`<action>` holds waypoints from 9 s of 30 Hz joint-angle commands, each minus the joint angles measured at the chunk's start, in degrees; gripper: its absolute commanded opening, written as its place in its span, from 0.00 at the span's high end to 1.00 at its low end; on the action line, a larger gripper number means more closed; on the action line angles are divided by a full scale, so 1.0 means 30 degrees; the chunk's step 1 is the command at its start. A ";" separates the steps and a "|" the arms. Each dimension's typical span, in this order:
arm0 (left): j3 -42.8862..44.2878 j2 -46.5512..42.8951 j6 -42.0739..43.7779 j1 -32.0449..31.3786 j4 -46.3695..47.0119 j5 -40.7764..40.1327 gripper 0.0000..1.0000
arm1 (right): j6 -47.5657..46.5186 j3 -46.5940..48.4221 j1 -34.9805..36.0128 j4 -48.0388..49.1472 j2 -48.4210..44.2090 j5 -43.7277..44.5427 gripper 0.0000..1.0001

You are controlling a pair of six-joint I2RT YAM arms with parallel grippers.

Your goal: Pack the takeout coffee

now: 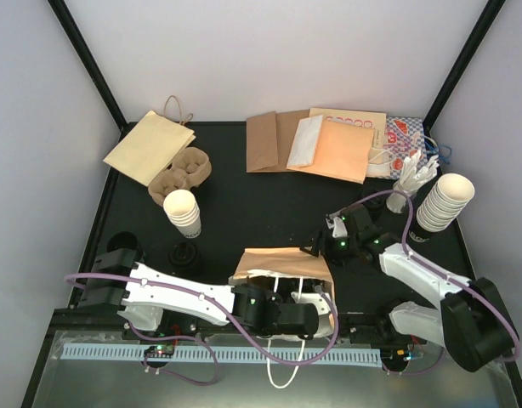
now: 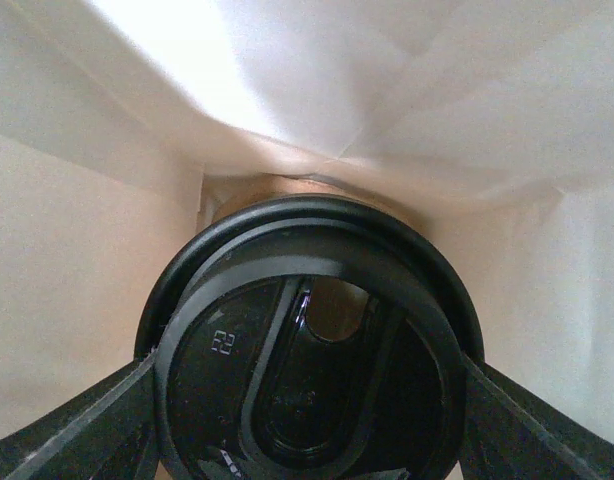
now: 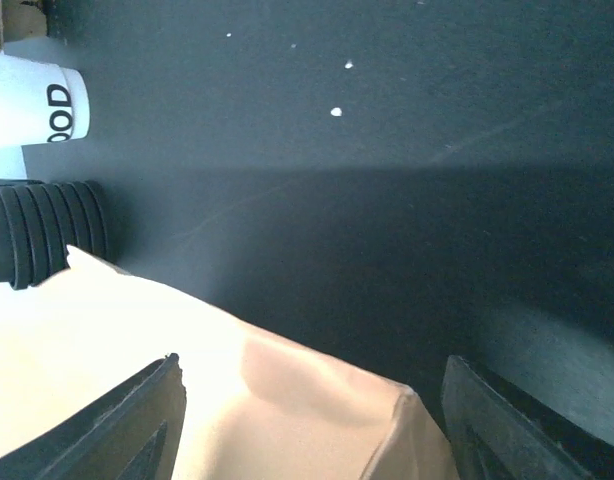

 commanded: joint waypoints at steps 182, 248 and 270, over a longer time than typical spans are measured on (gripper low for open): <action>-0.2341 -0.1301 -0.0461 0.7017 0.1669 0.4279 0.60 | 0.1390 -0.2057 0.3016 0.6278 0.4202 0.4011 0.99; 0.0535 0.2819 -0.2613 0.3197 -0.2689 -0.3905 0.62 | -0.6656 1.4095 0.0447 -0.1451 1.4615 0.0696 0.62; 0.0685 0.2926 -0.2589 0.3197 -0.2767 -0.3930 0.62 | -0.6166 1.2928 0.0505 0.0123 1.7383 -0.2818 0.78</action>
